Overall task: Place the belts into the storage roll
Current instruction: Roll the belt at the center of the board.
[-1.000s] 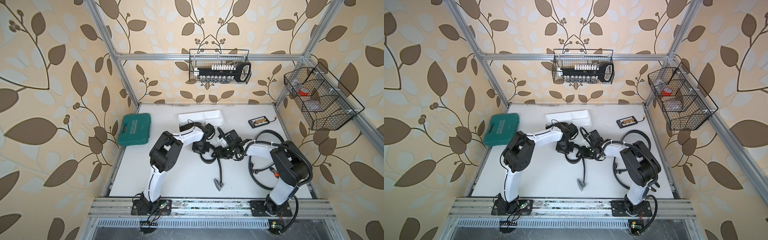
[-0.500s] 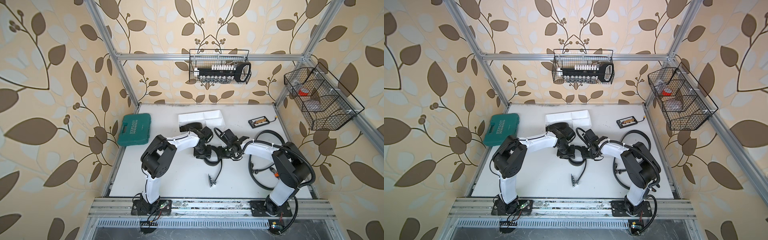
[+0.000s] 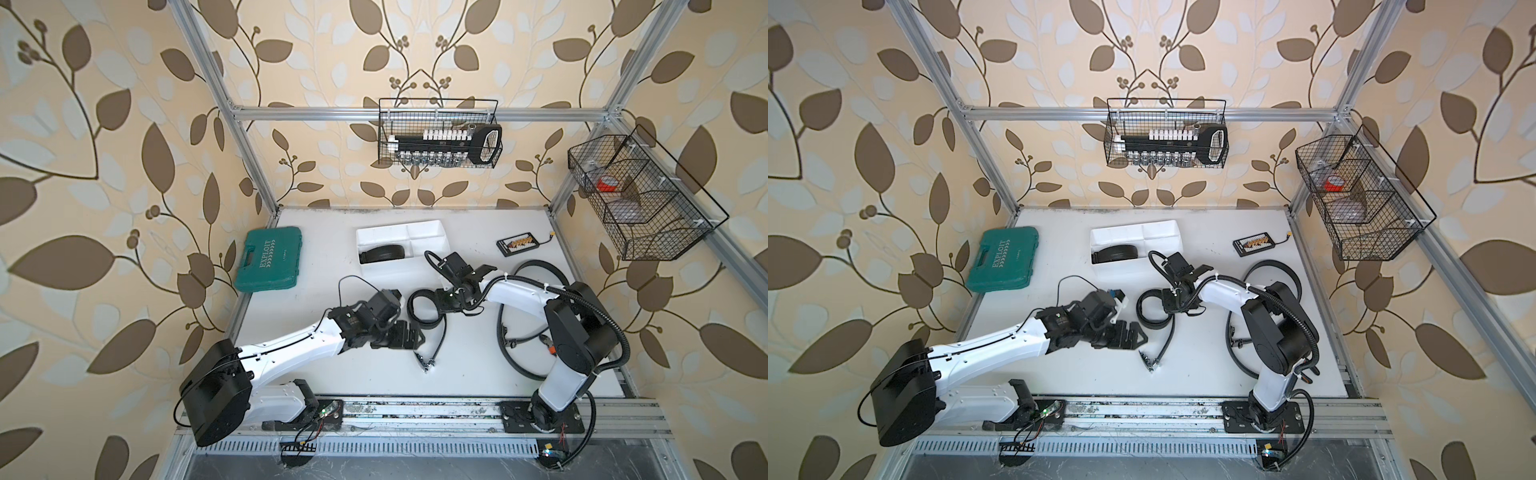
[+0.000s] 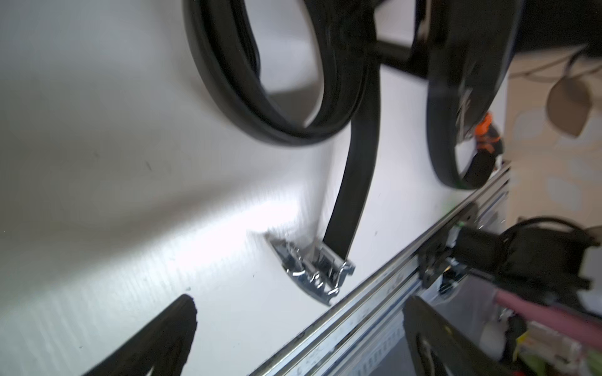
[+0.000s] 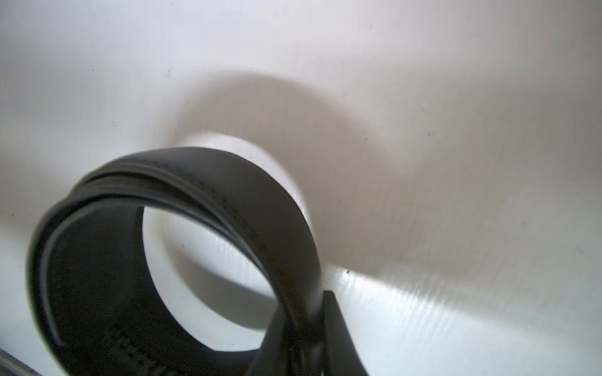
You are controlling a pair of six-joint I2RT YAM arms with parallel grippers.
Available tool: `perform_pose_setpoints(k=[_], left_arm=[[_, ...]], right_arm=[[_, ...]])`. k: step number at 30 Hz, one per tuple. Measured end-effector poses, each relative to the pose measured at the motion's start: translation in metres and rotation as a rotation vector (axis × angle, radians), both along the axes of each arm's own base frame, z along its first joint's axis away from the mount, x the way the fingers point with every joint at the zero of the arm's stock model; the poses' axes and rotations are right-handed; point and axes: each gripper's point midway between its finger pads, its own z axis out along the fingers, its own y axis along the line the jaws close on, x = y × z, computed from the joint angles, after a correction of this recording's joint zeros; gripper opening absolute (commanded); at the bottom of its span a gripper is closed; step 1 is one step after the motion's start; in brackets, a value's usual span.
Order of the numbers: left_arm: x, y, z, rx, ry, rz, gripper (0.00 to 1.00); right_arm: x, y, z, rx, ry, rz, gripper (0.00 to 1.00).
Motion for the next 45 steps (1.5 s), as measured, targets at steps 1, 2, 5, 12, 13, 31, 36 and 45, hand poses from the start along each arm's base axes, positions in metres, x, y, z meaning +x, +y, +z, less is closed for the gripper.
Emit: perform_pose_setpoints(k=[1, 2, 5, 12, 13, 31, 36, 45], left_arm=[[-0.009, -0.006, -0.001, 0.015, -0.029, -0.050, 0.99], [-0.015, -0.012, 0.002, 0.026, -0.069, -0.095, 0.99], [-0.022, -0.037, 0.016, 0.057, -0.200, -0.197, 0.99], [-0.008, -0.093, -0.002, 0.264, -0.399, -0.328, 0.99], [-0.009, -0.095, -0.014, 0.310, -0.405, -0.344, 0.99], [0.077, -0.009, -0.052, 0.833, -0.509, -0.128, 0.99], [0.111, 0.000, -0.041, 0.879, -0.540, -0.107, 0.99], [0.123, -0.012, -0.033, 0.891, -0.579, -0.152, 0.99]], right_arm=[[0.000, -0.002, -0.001, -0.004, 0.005, -0.002, 0.00], [0.000, -0.003, -0.002, -0.008, 0.009, -0.002, 0.00], [-0.001, -0.009, -0.004, -0.021, 0.026, -0.006, 0.00], [0.000, -0.019, -0.006, -0.030, 0.041, -0.018, 0.00], [0.000, -0.022, -0.006, -0.029, 0.042, -0.021, 0.00], [-0.011, -0.045, -0.006, -0.028, 0.053, -0.029, 0.00], [-0.017, -0.049, -0.009, -0.047, 0.069, -0.022, 0.00], [-0.017, -0.062, -0.009, -0.126, 0.075, -0.011, 0.00]])
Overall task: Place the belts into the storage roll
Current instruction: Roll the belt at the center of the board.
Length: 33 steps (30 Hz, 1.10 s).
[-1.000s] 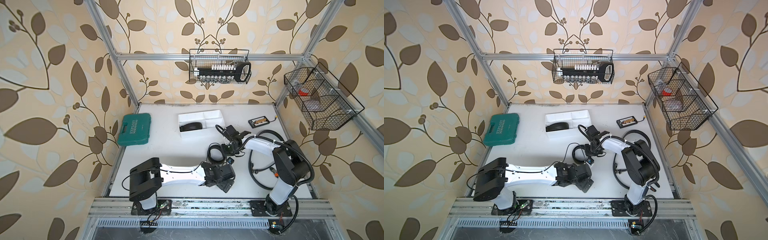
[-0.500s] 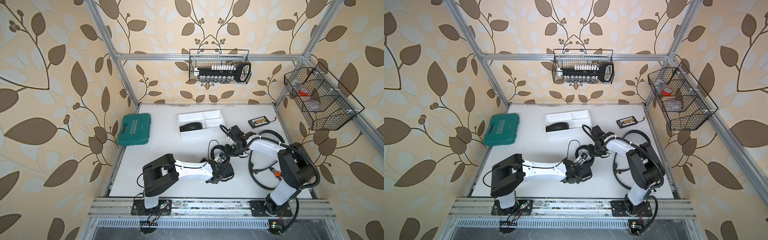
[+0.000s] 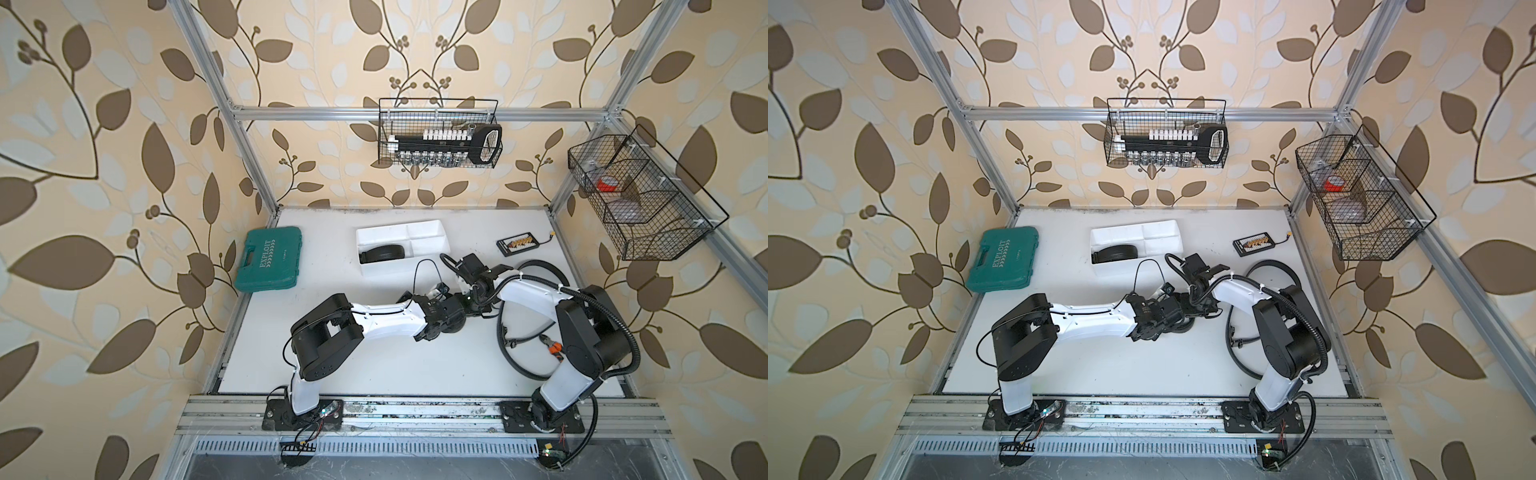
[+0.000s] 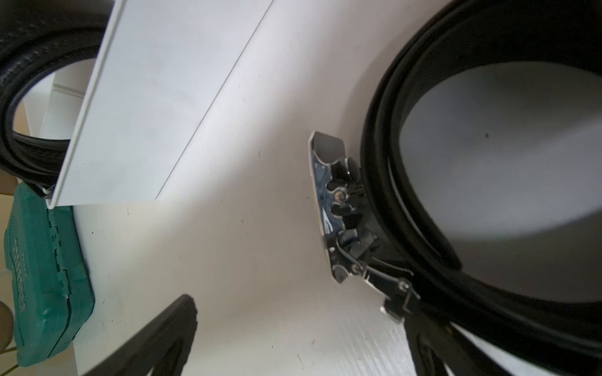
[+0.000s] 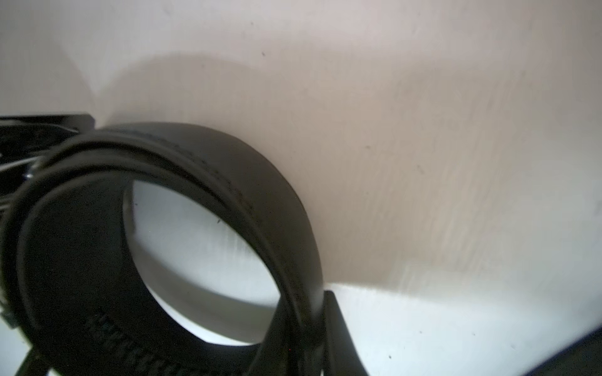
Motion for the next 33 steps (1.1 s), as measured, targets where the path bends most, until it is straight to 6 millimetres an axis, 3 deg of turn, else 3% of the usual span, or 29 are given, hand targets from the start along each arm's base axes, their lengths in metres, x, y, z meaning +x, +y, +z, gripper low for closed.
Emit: perform_pose_setpoints(k=[7, 10, 12, 16, 18, 20, 26, 28, 31, 33], left_arm=[[-0.006, 0.007, -0.010, -0.055, 0.033, 0.048, 0.99], [-0.018, 0.017, -0.004, -0.143, 0.058, 0.089, 0.99], [-0.027, 0.025, 0.013, -0.235, 0.053, 0.121, 0.99], [-0.047, 0.041, 0.072, -0.578, 0.004, 0.219, 0.99], [-0.058, 0.047, 0.085, -0.767, 0.014, 0.279, 0.99], [-0.070, 0.050, 0.075, -0.901, 0.067, 0.352, 0.99], [-0.104, 0.033, -0.006, -0.980, 0.359, 0.569, 0.99], [-0.107, 0.017, -0.015, -1.032, 0.435, 0.621, 0.99], [-0.104, -0.011, -0.009, -1.164, 0.506, 0.659, 0.99], [-0.106, -0.019, -0.008, -1.214, 0.537, 0.694, 0.99]], right_arm=[[0.008, 0.004, -0.001, -0.063, 0.015, 0.036, 0.00], [0.008, 0.006, 0.000, -0.076, 0.015, 0.046, 0.00], [0.008, 0.006, -0.001, -0.083, 0.017, 0.048, 0.00], [0.008, 0.006, -0.001, -0.096, 0.021, 0.055, 0.00], [0.008, 0.007, -0.001, -0.104, 0.022, 0.059, 0.00], [0.008, 0.007, -0.001, -0.110, 0.021, 0.062, 0.00], [0.008, 0.008, -0.001, -0.124, 0.022, 0.068, 0.01], [0.008, 0.008, -0.001, -0.127, 0.022, 0.070, 0.00], [0.008, 0.008, -0.001, -0.130, 0.021, 0.071, 0.01], [0.008, 0.008, -0.001, -0.131, 0.020, 0.072, 0.01]])
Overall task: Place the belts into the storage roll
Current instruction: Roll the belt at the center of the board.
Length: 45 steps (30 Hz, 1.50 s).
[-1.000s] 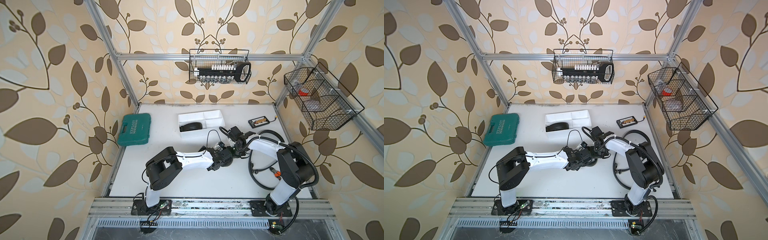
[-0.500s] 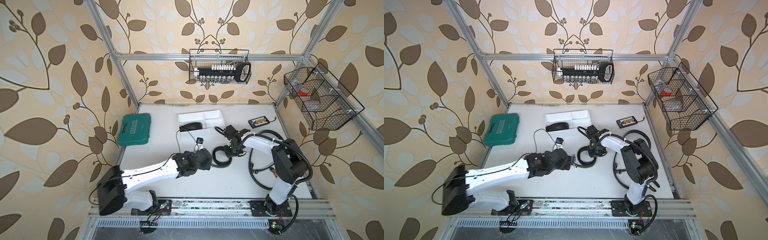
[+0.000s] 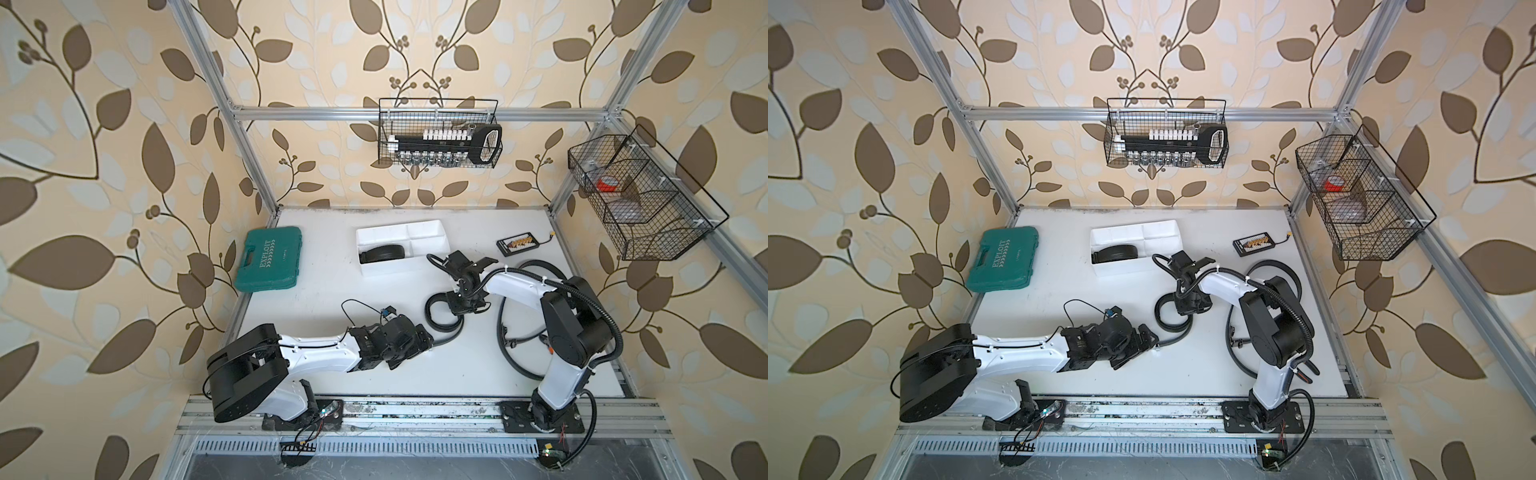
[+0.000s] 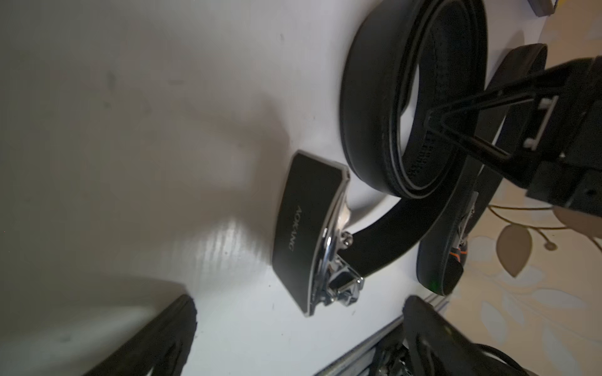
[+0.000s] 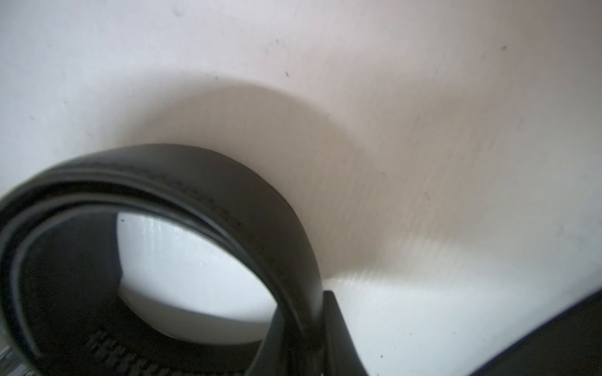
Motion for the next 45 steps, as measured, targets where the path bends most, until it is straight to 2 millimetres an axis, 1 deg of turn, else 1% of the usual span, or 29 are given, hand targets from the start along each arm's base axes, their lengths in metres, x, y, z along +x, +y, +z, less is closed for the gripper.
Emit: perform_pose_setpoints(k=[7, 10, 13, 16, 23, 28, 32, 36, 41, 44, 45], left_arm=[[-0.020, -0.020, 0.001, -0.102, 0.106, 0.052, 0.99], [-0.019, -0.030, 0.002, -0.131, 0.126, 0.069, 0.99], [-0.016, -0.034, 0.002, -0.152, 0.135, 0.089, 0.99], [-0.007, -0.034, 0.002, -0.170, 0.137, 0.116, 0.99], [0.035, -0.045, 0.004, -0.236, 0.141, 0.174, 0.99], [0.057, -0.049, 0.005, -0.248, 0.145, 0.174, 0.99], [0.072, -0.051, 0.004, -0.183, 0.130, 0.139, 0.98], [0.078, -0.049, 0.001, -0.062, 0.108, 0.082, 0.95], [0.080, -0.037, -0.006, 0.120, 0.062, -0.003, 0.92], [0.082, -0.029, -0.009, 0.206, 0.041, -0.049, 0.91], [0.083, -0.027, -0.010, 0.221, 0.040, -0.059, 0.89]], right_arm=[[0.000, 0.000, 0.000, -0.003, -0.001, 0.004, 0.01], [0.000, 0.000, 0.000, -0.002, -0.001, 0.005, 0.01], [0.000, 0.000, 0.000, -0.003, -0.001, 0.007, 0.01], [0.000, 0.000, 0.000, -0.002, -0.003, 0.007, 0.01], [0.000, 0.000, 0.000, 0.005, -0.022, 0.010, 0.01], [-0.001, 0.000, 0.001, 0.001, -0.043, 0.021, 0.01], [-0.001, 0.002, 0.001, -0.014, -0.065, 0.038, 0.02], [-0.001, 0.002, 0.001, -0.016, -0.077, 0.043, 0.01], [-0.001, 0.002, 0.001, -0.009, -0.089, 0.051, 0.02], [-0.001, 0.003, 0.001, -0.007, -0.093, 0.055, 0.02], [-0.001, 0.003, 0.001, -0.006, -0.093, 0.056, 0.02]])
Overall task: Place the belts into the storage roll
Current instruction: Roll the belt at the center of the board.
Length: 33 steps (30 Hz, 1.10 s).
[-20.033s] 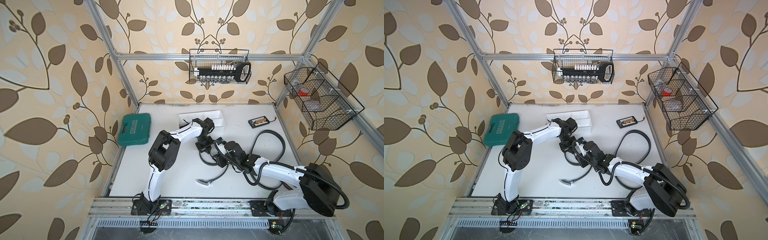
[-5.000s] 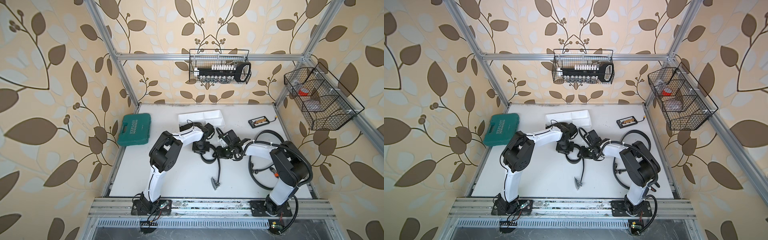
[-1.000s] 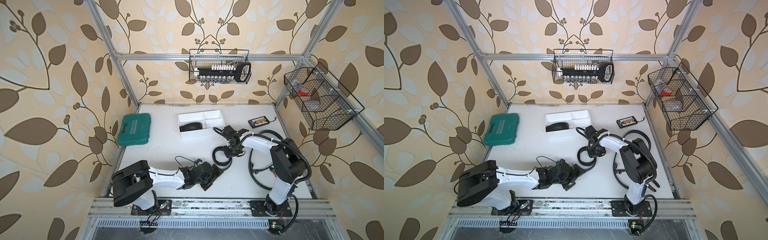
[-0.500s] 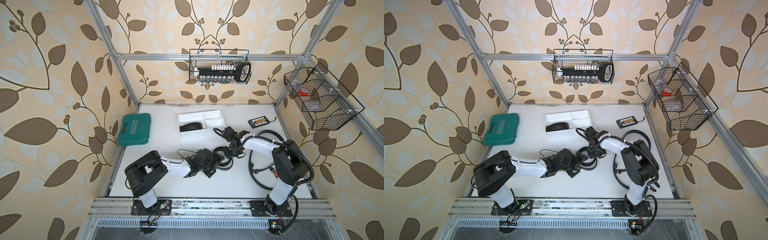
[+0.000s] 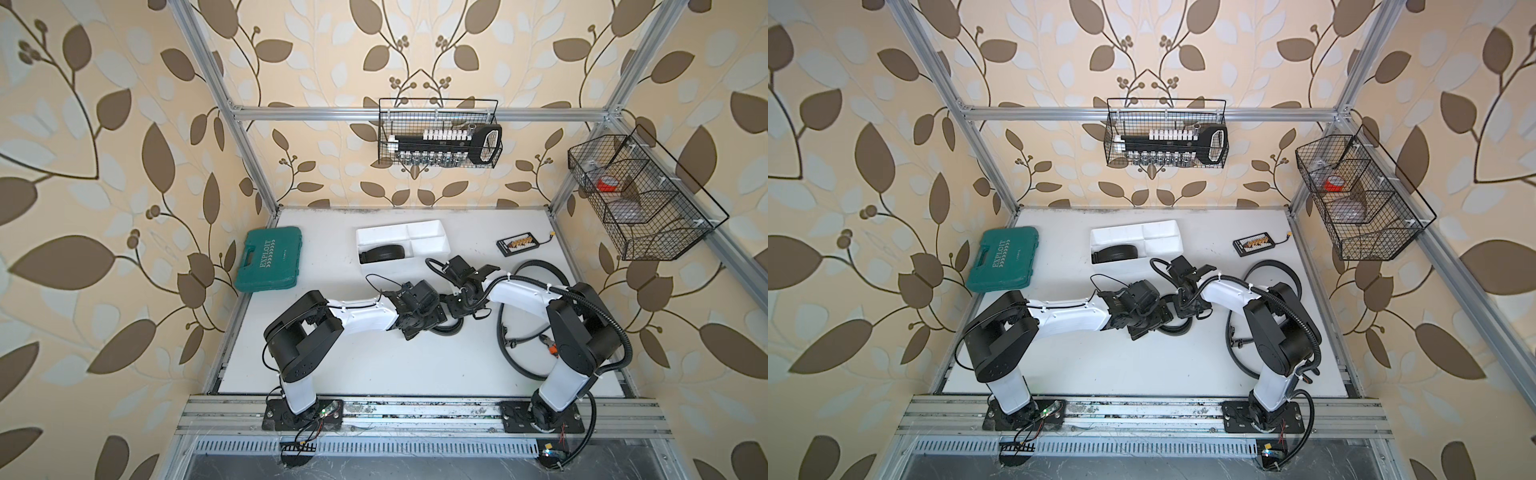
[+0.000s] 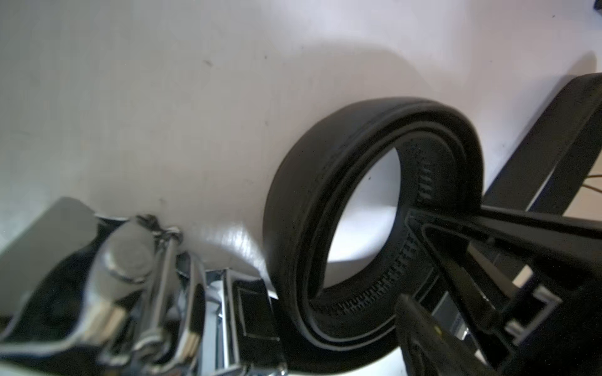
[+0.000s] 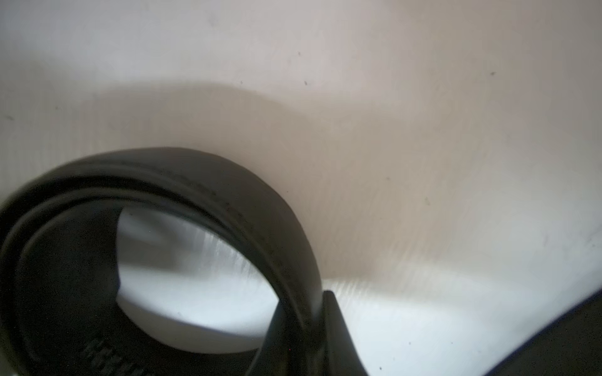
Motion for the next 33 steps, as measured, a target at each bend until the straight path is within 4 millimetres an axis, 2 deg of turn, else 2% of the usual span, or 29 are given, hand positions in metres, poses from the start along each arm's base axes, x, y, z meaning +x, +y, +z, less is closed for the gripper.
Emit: perform_pose_setpoints(k=[6, 9, 15, 19, 22, 24, 26, 29, 33], left_arm=[[0.013, 0.004, -0.007, 0.082, -0.012, -0.071, 0.70], [0.015, 0.002, -0.009, 0.108, -0.016, -0.098, 0.66], [0.016, 0.007, -0.014, 0.149, -0.014, -0.126, 0.42], [0.017, 0.009, -0.016, 0.155, -0.009, -0.133, 0.35], [0.016, 0.010, -0.016, 0.160, -0.008, -0.139, 0.26], [0.016, 0.010, -0.016, 0.165, -0.008, -0.147, 0.25], [0.016, 0.010, -0.016, 0.172, -0.007, -0.156, 0.12], [0.015, 0.011, -0.015, 0.185, -0.009, -0.178, 0.00], [0.010, 0.017, -0.014, 0.228, 0.001, -0.235, 0.00]], right_arm=[[-0.003, 0.002, 0.000, 0.014, 0.001, 0.014, 0.02], [-0.005, 0.003, 0.000, 0.020, 0.004, 0.023, 0.02], [-0.006, 0.004, 0.001, 0.029, 0.002, 0.032, 0.02], [-0.010, 0.007, 0.000, 0.050, 0.015, 0.037, 0.02], [-0.015, 0.010, 0.000, 0.075, 0.030, 0.041, 0.03], [-0.017, 0.010, 0.000, 0.093, 0.038, 0.040, 0.05], [-0.017, 0.010, 0.002, 0.121, 0.048, 0.030, 0.07], [-0.016, 0.008, 0.007, 0.181, 0.063, 0.008, 0.16], [-0.015, 0.012, 0.019, 0.285, 0.080, 0.001, 0.44]])
